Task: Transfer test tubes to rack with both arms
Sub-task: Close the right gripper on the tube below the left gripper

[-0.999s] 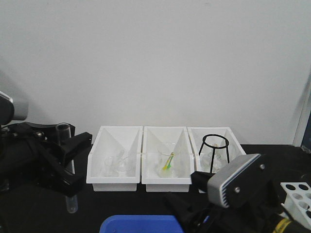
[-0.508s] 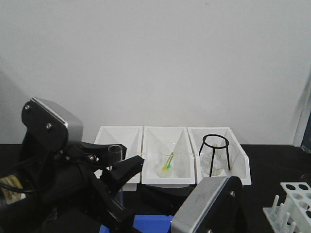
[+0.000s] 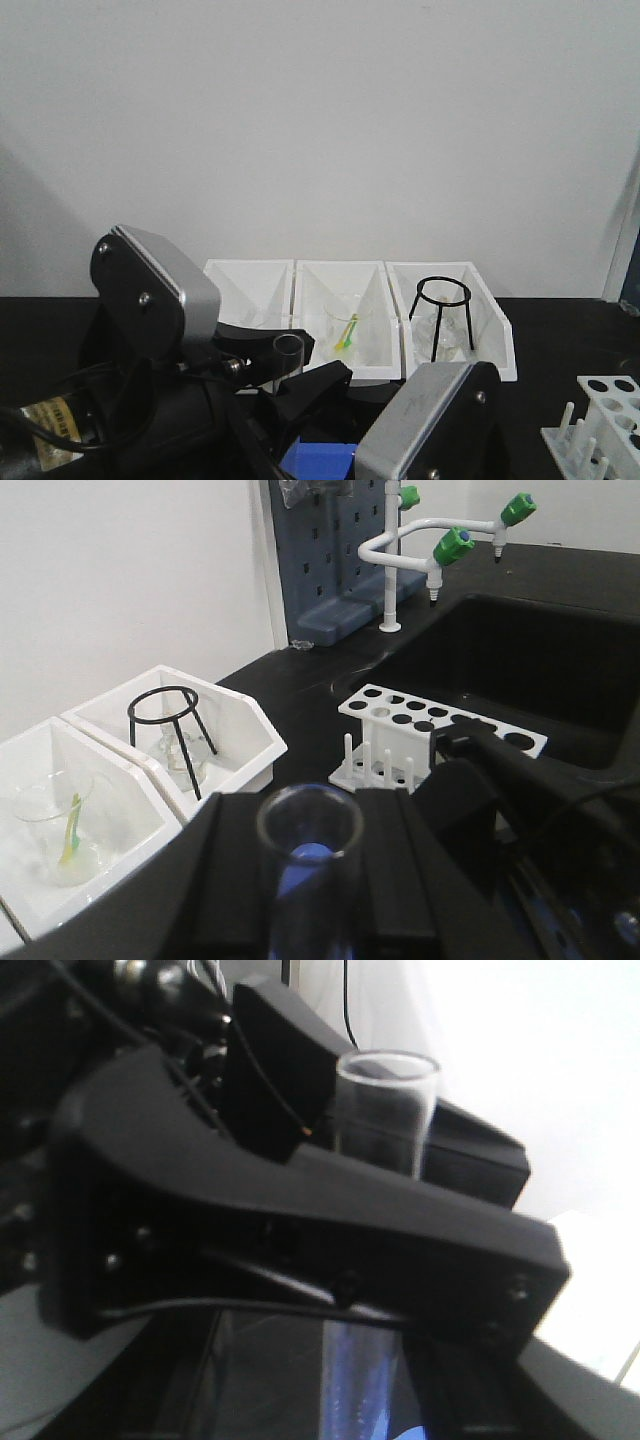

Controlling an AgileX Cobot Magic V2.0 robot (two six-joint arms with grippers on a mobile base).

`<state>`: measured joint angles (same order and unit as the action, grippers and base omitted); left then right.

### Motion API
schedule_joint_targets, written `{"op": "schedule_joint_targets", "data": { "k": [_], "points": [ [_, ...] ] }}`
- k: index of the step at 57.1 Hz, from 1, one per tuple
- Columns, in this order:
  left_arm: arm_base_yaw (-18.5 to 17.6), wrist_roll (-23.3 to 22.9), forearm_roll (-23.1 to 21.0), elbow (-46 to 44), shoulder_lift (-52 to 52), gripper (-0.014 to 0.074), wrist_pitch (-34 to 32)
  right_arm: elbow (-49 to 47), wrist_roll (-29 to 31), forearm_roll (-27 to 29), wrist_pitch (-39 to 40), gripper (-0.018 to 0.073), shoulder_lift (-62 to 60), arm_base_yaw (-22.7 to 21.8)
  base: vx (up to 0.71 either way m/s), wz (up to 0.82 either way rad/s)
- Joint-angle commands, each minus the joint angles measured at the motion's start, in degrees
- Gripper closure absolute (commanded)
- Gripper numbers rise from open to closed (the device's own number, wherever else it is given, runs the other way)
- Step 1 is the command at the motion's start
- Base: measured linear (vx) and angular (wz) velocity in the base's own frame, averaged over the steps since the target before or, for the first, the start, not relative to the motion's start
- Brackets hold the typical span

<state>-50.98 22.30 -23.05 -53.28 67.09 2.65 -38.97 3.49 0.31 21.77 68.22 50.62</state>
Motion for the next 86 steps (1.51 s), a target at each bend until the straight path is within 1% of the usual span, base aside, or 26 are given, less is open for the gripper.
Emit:
{"op": "schedule_joint_targets", "data": {
  "k": [1,6,11,17,21,22,30,70,77,86],
  "points": [
    [-0.44,-0.47,-0.52,-2.09,-1.21,0.0617,-4.58,-2.0,0.02,0.1,4.96,0.0128,-1.05,0.03,0.0,0.0],
    [-0.44,-0.47,-0.52,-2.09,-1.21,0.0617,-4.45,-2.0,0.02,0.1,4.96,0.0157,-1.05,0.03,0.0,0.0],
    [-0.44,-0.47,-0.52,-2.09,-1.21,0.0617,-4.16,-2.0,0.02,0.1,4.96,0.0215,-1.05,0.03,0.0,0.0],
    [-0.44,-0.47,-0.52,-2.09,-1.21,0.0617,-4.09,-2.0,0.02,0.1,4.96,0.0317,-1.05,0.03,0.0,0.0],
    [-0.44,-0.47,-0.52,-2.09,-1.21,0.0617,-3.72,-2.0,0.02,0.1,4.9,0.0394,-1.05,0.03,0.0,0.0],
    [-0.44,-0.47,-0.52,-2.09,-1.21,0.0617,-3.67,-2.0,0.02,0.1,4.9,0.0428,-1.05,0.03,0.0,0.0],
    [-0.44,-0.47,-0.52,-2.09,-1.21,0.0617,-2.97,-2.0,0.02,0.1,4.79,0.0573,-1.05,0.03,0.0,0.0],
    [-0.44,-0.59,-0.63,-2.09,-1.21,0.0617,-2.65,-2.0,0.02,0.1,4.77,0.0566,-1.05,0.03,0.0,0.0],
    [-0.44,-0.59,-2.22,-2.09,-1.21,0.0617,-2.65,-2.0,0.02,0.1,4.77,0.0566,-1.05,0.03,0.0,0.0],
    [-0.44,-0.54,-2.17,-2.09,-1.21,0.0617,-2.99,-2.0,0.02,0.1,4.77,0.0566,-1.05,0.03,0.0,0.0]
  ]
}}
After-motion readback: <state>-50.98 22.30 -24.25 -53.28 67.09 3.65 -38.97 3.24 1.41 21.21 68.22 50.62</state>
